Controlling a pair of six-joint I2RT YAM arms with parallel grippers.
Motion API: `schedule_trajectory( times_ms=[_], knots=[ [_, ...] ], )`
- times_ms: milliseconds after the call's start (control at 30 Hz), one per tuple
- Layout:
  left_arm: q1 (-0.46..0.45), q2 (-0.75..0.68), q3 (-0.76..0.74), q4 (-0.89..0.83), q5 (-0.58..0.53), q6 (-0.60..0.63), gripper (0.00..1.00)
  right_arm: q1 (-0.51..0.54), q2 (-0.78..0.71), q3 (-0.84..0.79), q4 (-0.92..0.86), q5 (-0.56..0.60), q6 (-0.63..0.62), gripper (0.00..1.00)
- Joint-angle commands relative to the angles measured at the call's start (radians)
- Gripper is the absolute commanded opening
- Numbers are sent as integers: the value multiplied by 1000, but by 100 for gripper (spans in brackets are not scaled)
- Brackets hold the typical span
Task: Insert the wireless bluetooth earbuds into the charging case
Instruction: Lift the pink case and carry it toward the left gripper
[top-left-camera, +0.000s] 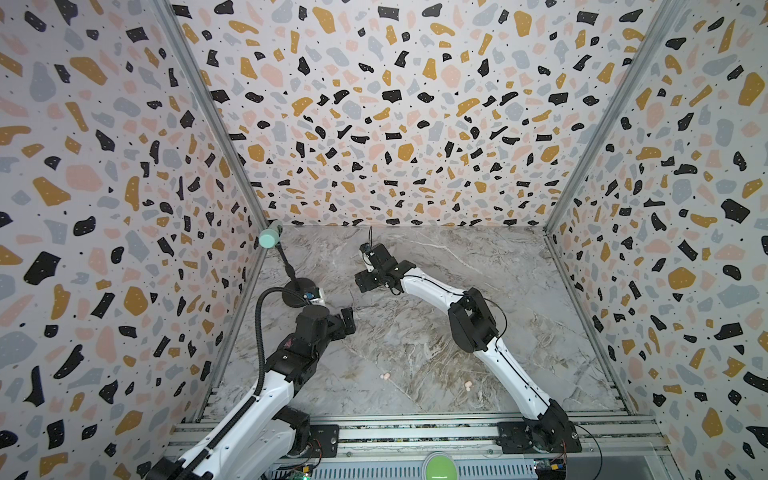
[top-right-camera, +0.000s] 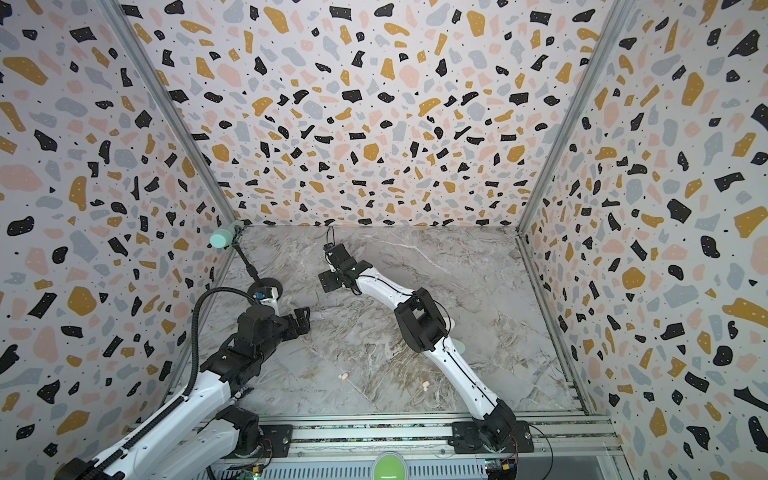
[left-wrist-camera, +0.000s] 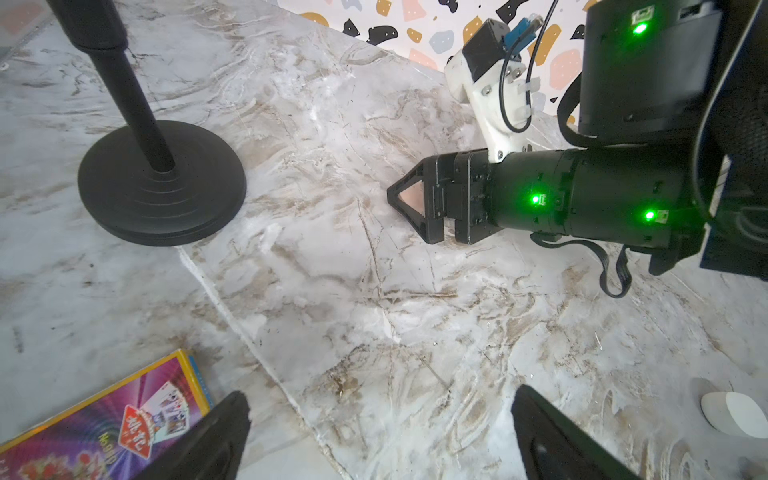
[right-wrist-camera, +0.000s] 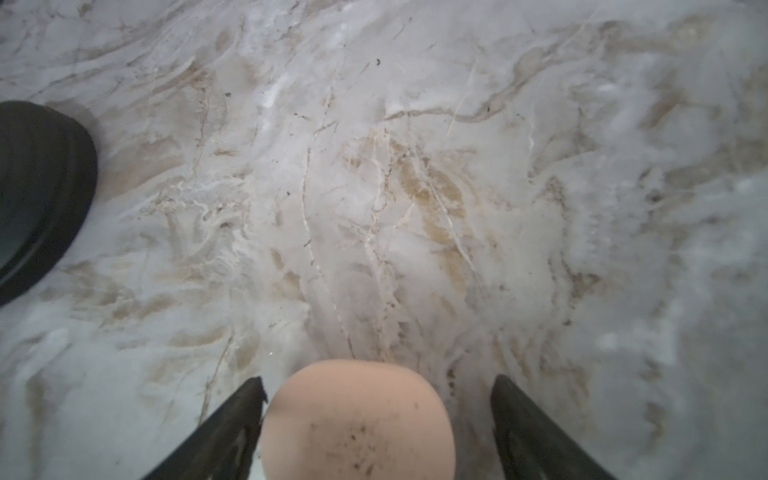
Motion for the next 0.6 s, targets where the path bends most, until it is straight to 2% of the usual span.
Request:
schedule_trajectory(
  times_ms=[0,100,333,433,567],
  knots=[
    [9,-13,0,5,9,10,100,9,1,41,4,20,18,77],
    [9,-12,1,4,9,13,100,10,-7,37,-10,36,19,69],
    [9,1,5,17,14,17,100,16,-119,-108,8,107,25,63],
    [9,10,4,28,21,17,100,19,-196,-229,16,122,36,62],
    [9,16,-2,45,30,17,100,28,-351,-472,86,142,58,61]
  ],
)
